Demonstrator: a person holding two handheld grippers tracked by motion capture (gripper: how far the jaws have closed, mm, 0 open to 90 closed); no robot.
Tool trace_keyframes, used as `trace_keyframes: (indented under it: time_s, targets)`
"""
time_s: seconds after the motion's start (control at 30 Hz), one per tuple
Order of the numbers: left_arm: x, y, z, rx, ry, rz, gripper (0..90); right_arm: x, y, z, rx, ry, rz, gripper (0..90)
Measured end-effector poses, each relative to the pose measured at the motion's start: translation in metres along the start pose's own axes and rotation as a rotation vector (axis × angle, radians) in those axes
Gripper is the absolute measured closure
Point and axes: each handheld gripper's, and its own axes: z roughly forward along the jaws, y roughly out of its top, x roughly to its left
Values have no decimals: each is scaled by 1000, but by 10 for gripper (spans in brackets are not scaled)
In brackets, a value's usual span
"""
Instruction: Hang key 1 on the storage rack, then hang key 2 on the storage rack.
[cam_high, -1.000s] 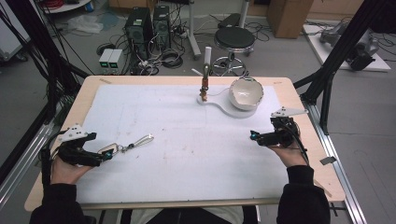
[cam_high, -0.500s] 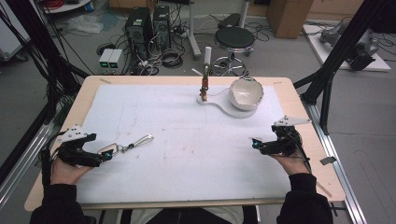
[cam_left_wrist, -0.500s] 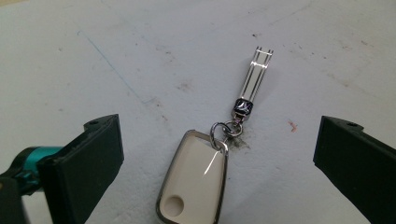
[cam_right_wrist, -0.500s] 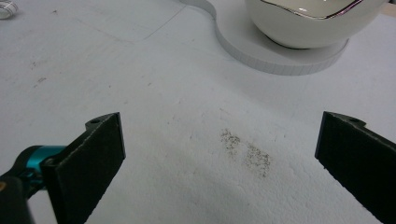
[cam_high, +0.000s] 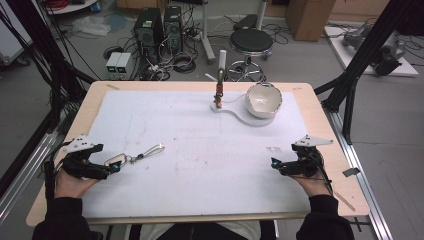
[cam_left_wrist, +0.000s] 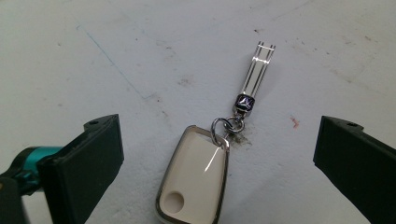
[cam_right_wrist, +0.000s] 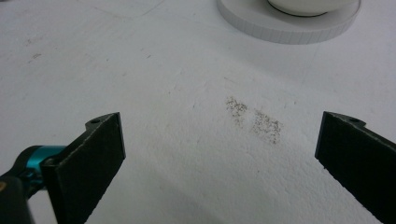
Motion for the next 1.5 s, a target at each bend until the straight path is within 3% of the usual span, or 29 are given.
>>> trace_keyframes:
  time_s: [0.3,0.5,0.73,0.93,1.23,1.5]
  targets:
    - [-1,0,2,14,-1,6,20,2,-9,3,4,9,-6,6]
    - [0,4,8,26,-24,13,20,4,-10,1,-1,12,-7,6]
    - [-6,14,17,73,-46,42,20,4,-10,0,-4,18,-12,6]
    - [-9,23,32,150,-72,75,20,6,-12,-1,3,22,-26,6]
    - [-17,48,55,253,-100,157,21,8,-12,-1,9,30,-37,6]
    - [-21,60,74,325,-133,177,38,9,-12,-1,15,36,-50,7]
